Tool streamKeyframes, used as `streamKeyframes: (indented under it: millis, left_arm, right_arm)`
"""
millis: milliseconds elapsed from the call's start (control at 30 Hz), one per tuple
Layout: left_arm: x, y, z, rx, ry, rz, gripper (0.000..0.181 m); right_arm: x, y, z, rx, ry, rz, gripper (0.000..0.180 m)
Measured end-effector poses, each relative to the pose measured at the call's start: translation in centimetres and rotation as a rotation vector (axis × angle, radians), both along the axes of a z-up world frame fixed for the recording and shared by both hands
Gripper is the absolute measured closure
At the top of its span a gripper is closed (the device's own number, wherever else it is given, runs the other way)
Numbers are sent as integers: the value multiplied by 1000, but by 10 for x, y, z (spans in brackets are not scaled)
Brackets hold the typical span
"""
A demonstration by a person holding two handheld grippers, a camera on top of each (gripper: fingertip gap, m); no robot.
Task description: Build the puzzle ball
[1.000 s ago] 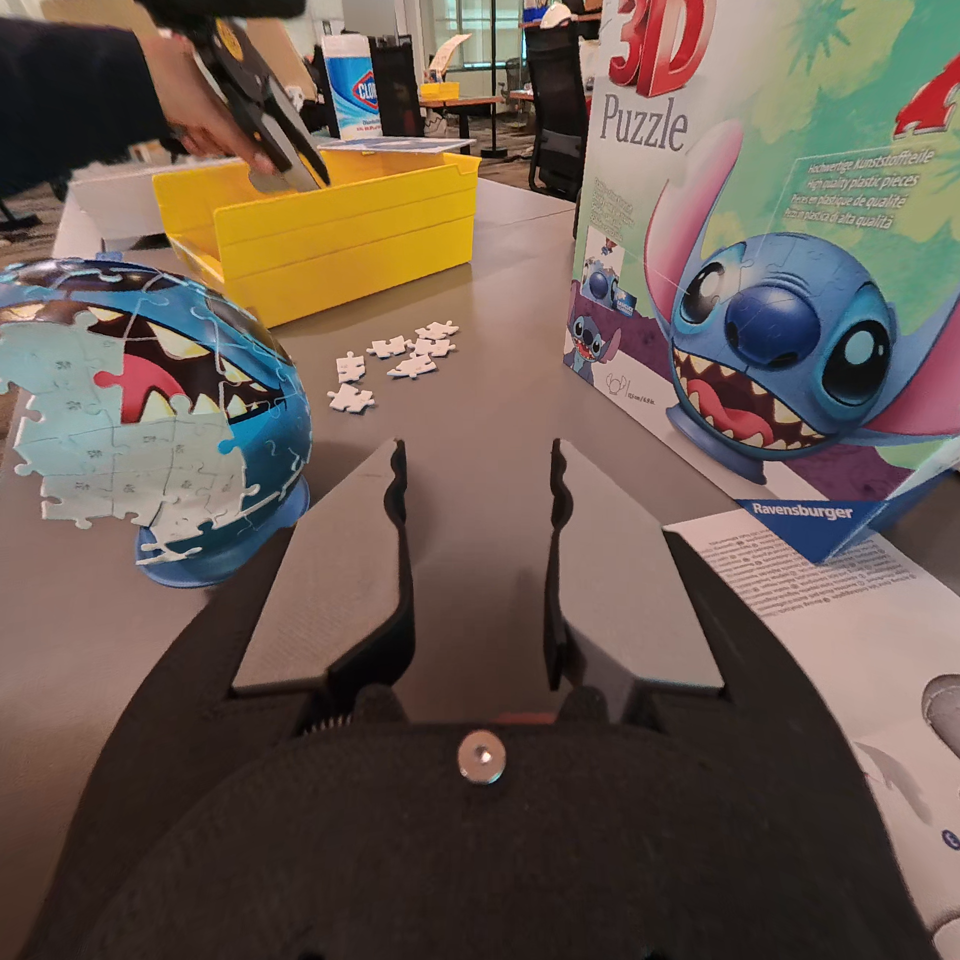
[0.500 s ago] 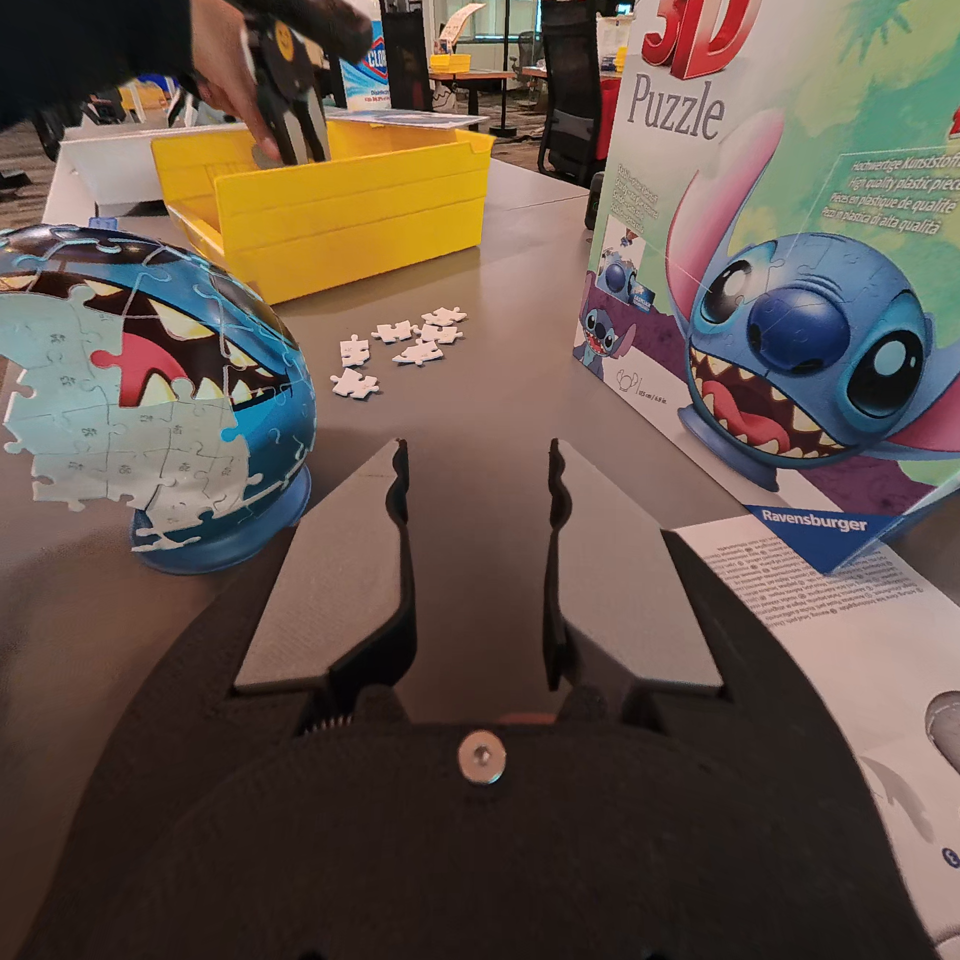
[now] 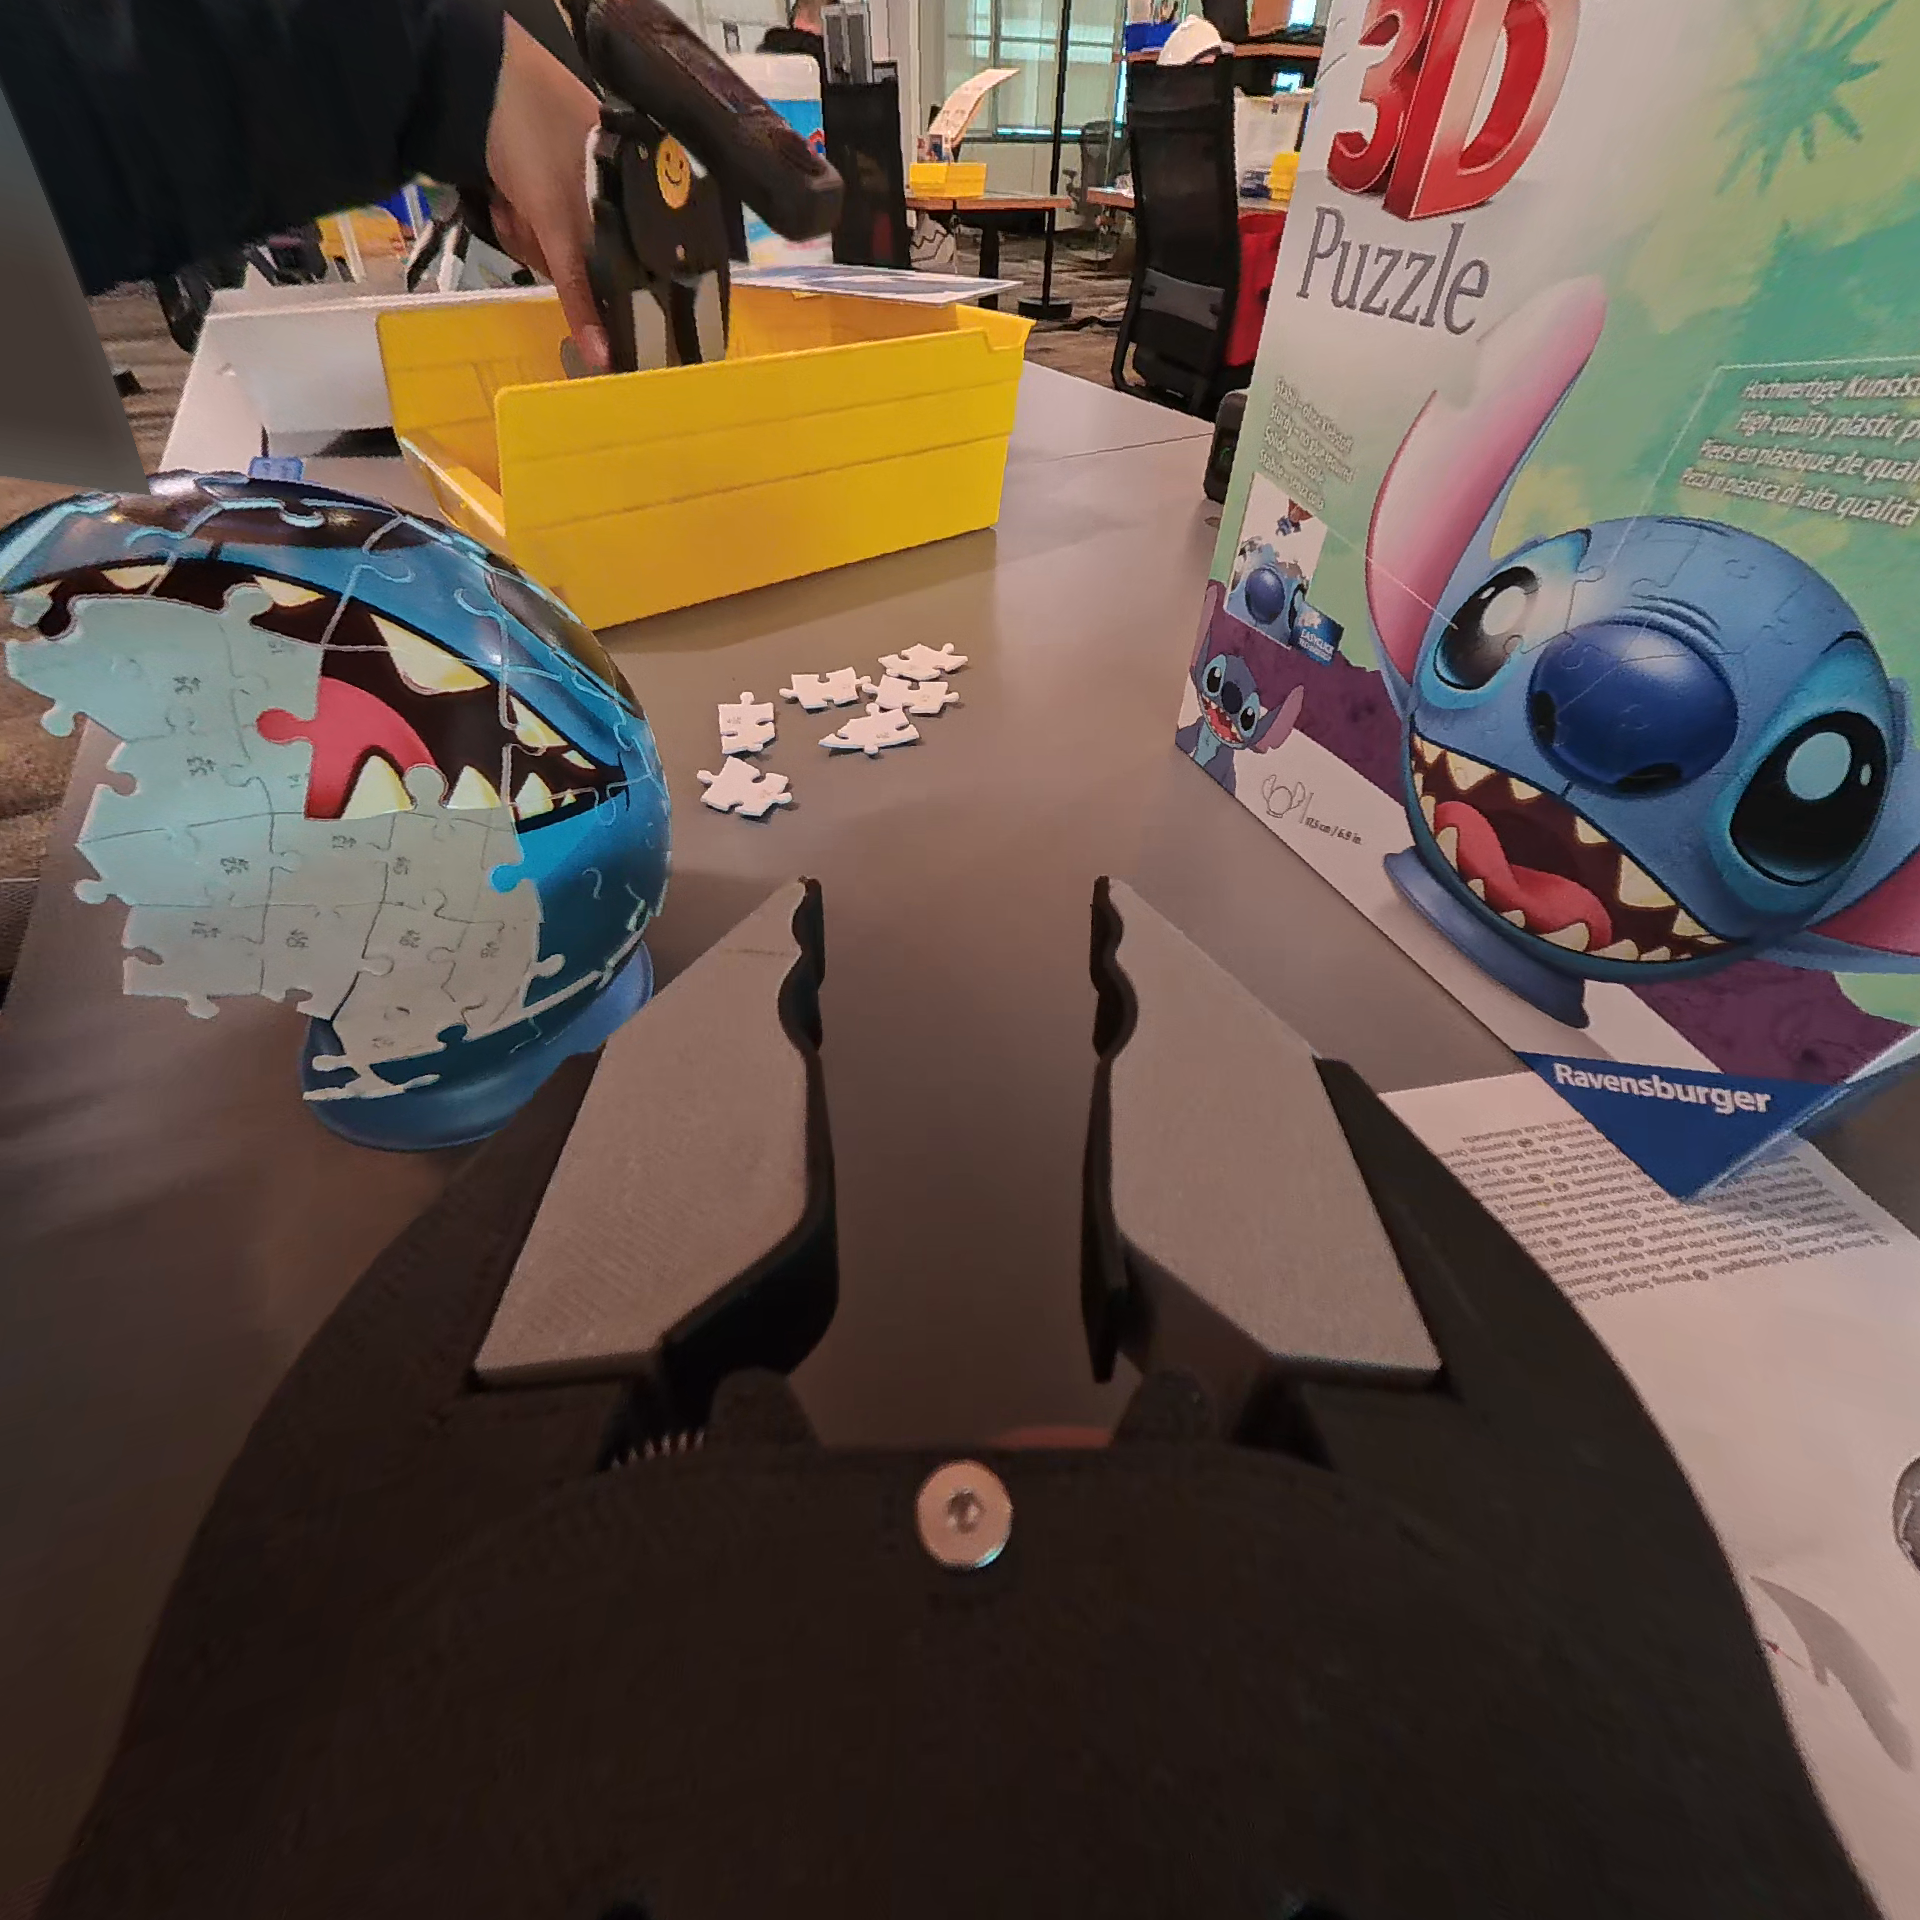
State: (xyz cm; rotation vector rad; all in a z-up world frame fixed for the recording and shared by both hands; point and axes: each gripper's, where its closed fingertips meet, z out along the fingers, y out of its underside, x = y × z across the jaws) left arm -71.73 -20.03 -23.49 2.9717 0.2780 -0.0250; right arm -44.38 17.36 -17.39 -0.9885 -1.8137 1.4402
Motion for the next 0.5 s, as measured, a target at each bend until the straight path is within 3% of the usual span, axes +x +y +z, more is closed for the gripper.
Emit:
streamKeyframes:
  millis: [33, 333, 500]
  left_arm:
    - [2, -4, 3, -16, -6, -3, 133]
    - [27, -43, -17, -240, -62, -78, 120]
    - [26, -29, -19, -196, -48, -69, 123]
  right_arm:
    - [0, 0, 1, -2, 3, 0, 132]
    - [3, -3, 3, -29, 9, 26, 132]
    - [4, -4, 3, -40, 3, 32, 133]
